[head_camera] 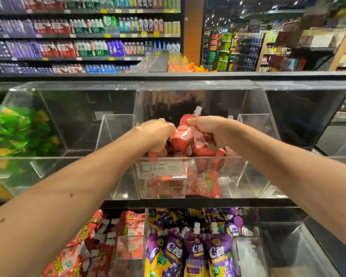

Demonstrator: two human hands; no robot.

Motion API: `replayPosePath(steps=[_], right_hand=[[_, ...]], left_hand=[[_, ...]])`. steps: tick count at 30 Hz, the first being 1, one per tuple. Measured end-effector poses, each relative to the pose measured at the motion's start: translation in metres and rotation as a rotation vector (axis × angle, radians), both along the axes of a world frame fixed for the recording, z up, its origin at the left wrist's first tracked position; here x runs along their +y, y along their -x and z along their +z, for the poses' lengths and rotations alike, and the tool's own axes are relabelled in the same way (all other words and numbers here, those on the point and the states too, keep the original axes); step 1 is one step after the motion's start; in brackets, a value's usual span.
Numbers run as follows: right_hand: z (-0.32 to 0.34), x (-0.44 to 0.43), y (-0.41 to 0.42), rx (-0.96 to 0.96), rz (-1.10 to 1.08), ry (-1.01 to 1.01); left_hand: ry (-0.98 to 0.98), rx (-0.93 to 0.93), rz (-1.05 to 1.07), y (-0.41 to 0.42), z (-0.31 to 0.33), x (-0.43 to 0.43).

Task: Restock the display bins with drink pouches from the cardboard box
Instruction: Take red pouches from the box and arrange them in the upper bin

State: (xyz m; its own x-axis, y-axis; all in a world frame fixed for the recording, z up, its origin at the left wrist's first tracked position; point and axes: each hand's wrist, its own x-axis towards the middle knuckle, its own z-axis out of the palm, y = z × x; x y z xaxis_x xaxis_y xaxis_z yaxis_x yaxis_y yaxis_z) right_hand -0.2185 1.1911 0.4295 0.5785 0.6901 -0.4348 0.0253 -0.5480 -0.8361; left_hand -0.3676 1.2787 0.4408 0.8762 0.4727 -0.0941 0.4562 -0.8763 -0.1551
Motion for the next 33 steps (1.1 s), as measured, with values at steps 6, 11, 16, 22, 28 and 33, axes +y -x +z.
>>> replayPosePath(steps=[6, 11, 16, 22, 28, 33], right_hand=[[0.0, 0.0, 0.006, 0.088, -0.026, -0.09], [0.007, 0.001, 0.016, 0.187, -0.061, -0.187], [0.012, -0.003, 0.02, 0.085, -0.098, -0.179], [0.019, -0.015, 0.017, -0.222, -0.126, -0.193], [0.043, -0.034, 0.018, -0.095, -0.048, -0.262], [0.052, -0.045, 0.016, 0.167, 0.069, -0.266]], left_hand=[[-0.071, -0.039, 0.033, 0.006, 0.013, -0.007], [0.297, -0.072, 0.093, 0.003, 0.017, 0.001], [-0.001, -0.201, 0.061, 0.002, -0.009, -0.011], [0.025, -0.255, 0.008, 0.006, -0.011, -0.011], [0.388, -0.625, -0.15, 0.006, 0.003, -0.029], [0.465, -0.799, -0.209, 0.011, 0.008, -0.036]])
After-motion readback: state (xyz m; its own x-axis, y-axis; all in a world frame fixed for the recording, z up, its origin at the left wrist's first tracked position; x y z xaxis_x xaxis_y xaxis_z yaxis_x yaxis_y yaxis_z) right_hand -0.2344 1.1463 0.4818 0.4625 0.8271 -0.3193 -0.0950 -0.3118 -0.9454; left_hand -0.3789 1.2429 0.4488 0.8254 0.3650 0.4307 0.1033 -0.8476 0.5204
